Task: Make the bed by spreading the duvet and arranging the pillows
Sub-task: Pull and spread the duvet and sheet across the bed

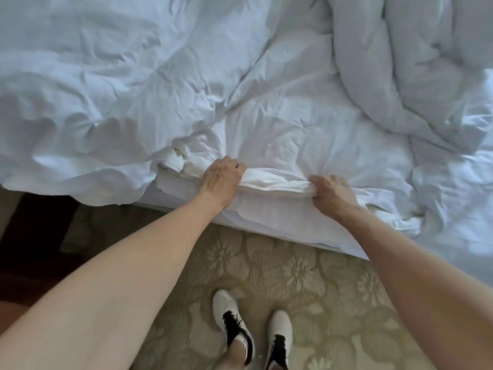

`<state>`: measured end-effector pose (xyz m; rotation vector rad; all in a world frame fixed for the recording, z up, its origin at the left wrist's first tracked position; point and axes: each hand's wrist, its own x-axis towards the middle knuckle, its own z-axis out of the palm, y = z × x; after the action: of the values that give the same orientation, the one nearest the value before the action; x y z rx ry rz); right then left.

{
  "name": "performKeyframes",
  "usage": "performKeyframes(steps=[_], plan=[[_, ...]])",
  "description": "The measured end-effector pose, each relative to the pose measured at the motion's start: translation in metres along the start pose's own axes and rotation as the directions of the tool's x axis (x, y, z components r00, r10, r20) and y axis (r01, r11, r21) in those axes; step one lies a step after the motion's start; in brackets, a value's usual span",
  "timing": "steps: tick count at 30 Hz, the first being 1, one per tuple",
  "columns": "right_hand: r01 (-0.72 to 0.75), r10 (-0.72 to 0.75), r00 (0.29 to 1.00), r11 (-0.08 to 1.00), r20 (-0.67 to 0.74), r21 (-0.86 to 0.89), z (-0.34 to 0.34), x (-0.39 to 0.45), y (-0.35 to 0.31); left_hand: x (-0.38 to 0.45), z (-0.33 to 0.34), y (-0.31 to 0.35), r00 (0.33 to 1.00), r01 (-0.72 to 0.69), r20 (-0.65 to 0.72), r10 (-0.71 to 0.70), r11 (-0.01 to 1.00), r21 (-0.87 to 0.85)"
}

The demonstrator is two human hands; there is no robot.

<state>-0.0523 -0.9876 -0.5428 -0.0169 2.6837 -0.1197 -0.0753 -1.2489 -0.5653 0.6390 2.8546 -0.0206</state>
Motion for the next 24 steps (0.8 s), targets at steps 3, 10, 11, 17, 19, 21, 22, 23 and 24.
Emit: performKeyframes(steps=[3,10,11,17,19,21,22,23,24], plan=[[0.047,-0.047,0.999,0.998,0.002,0.048,-0.012,-0.008,0.004,-0.012,-0.007,0.007,0.997,0.077,0.017,-0.076,0.993,-0.085],[0.012,-0.016,0.999,0.996,0.045,0.089,-0.056,-0.045,0.040,-0.043,-0.034,0.058,0.974,0.097,0.225,-0.024,0.941,-0.324],[-0.003,-0.001,0.999,0.996,0.051,0.090,-0.060,-0.052,0.044,-0.048,-0.040,0.068,0.972,0.099,0.235,-0.019,0.937,-0.336],[-0.015,0.029,0.979,0.998,0.203,-0.068,-0.078,-0.103,0.057,-0.078,-0.065,0.119,0.940,0.082,0.340,0.029,0.948,-0.306],[0.010,0.051,0.944,0.983,0.327,-0.181,-0.073,-0.119,0.056,-0.095,-0.062,0.136,0.916,0.083,0.398,0.044,0.952,-0.295],[0.005,0.112,0.879,0.970,0.464,-0.244,-0.065,-0.132,0.061,-0.110,-0.055,0.154,0.886,0.072,0.458,0.071,0.955,-0.287],[-0.008,0.151,0.837,0.965,0.526,-0.263,-0.062,-0.137,0.066,-0.116,-0.053,0.163,0.867,0.063,0.489,0.091,0.955,-0.290],[-0.031,0.186,0.802,0.962,0.567,-0.272,-0.060,-0.141,0.071,-0.120,-0.051,0.170,0.850,0.055,0.515,0.112,0.953,-0.298],[-0.052,0.209,0.782,0.961,0.587,-0.273,-0.055,-0.145,0.076,-0.123,-0.049,0.175,0.838,0.047,0.530,0.126,0.952,-0.301]])
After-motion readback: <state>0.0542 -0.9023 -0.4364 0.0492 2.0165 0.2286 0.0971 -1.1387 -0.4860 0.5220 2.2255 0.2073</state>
